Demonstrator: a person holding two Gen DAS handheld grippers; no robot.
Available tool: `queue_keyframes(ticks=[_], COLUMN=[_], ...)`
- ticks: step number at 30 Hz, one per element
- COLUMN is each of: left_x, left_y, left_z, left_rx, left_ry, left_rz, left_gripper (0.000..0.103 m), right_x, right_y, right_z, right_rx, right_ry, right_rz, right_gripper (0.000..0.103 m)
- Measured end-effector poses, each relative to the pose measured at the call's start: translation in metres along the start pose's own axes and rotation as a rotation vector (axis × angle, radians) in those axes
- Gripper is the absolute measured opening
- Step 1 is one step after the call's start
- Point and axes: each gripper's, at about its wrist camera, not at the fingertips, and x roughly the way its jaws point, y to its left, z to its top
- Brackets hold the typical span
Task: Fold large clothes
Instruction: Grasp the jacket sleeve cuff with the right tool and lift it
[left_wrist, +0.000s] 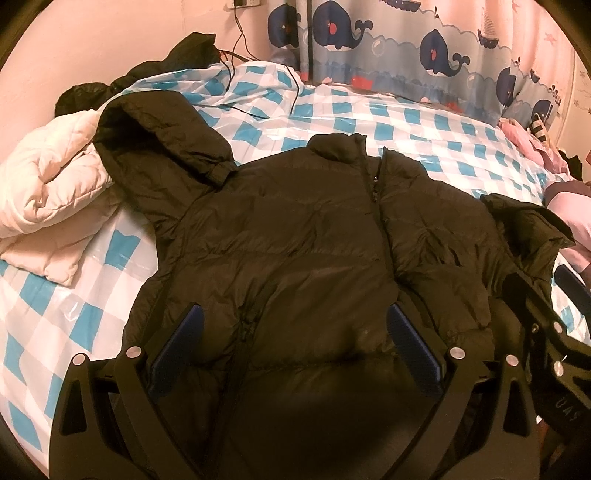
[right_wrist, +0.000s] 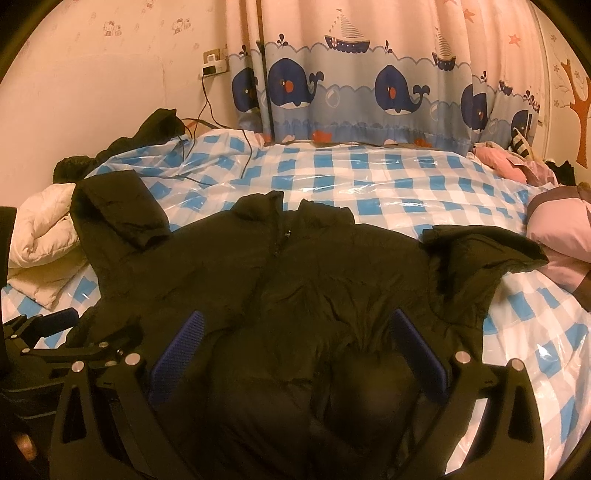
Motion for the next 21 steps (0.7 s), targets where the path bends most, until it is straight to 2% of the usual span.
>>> queue_keyframes(ticks=[5, 9, 12, 14, 16, 21], left_x=[-0.005, -0.008, -0.010, -0.012, -0.013, -0.016], left_y=[0.003, 0.007, 0.008, 0.008, 0.005, -0.004], left_z=[0.002, 0.002, 0.001, -0.001, -0.005, -0.012], left_rx=[-0.014, -0.010, -0.014, -0.018, -0.017, 0.010], left_ry=[-0.027, -0.046, -0.052, -0.047, -0.040, -0.032], left_rz=[-0.028, -0.023, -0.030, -0.048, -0.064, -0.070], left_gripper=[0.095, 0.095, 0.095, 0.095, 0.095, 0.095], right_x=[-0.028, -0.061, -0.079, -0.085, -0.085, -0.069], right_y=[-0.017, -0.060, -0.093, -0.110, -0.121, -0.122], right_z=[-0.010, -0.026, -0.057, -0.082, -0.108, -0.144], right_rx=[-0.015, 0.048, 0.065, 0.095, 0.135, 0.269], right_ry=[-0.014, 0.047, 0.171, 0.266, 0.365, 0.493], right_rz=[-0.026, -0.026, -0.048, -0.028, 0.008, 0.116], right_gripper=[0.097, 0.097, 0.097, 0.097, 0.097, 0.097])
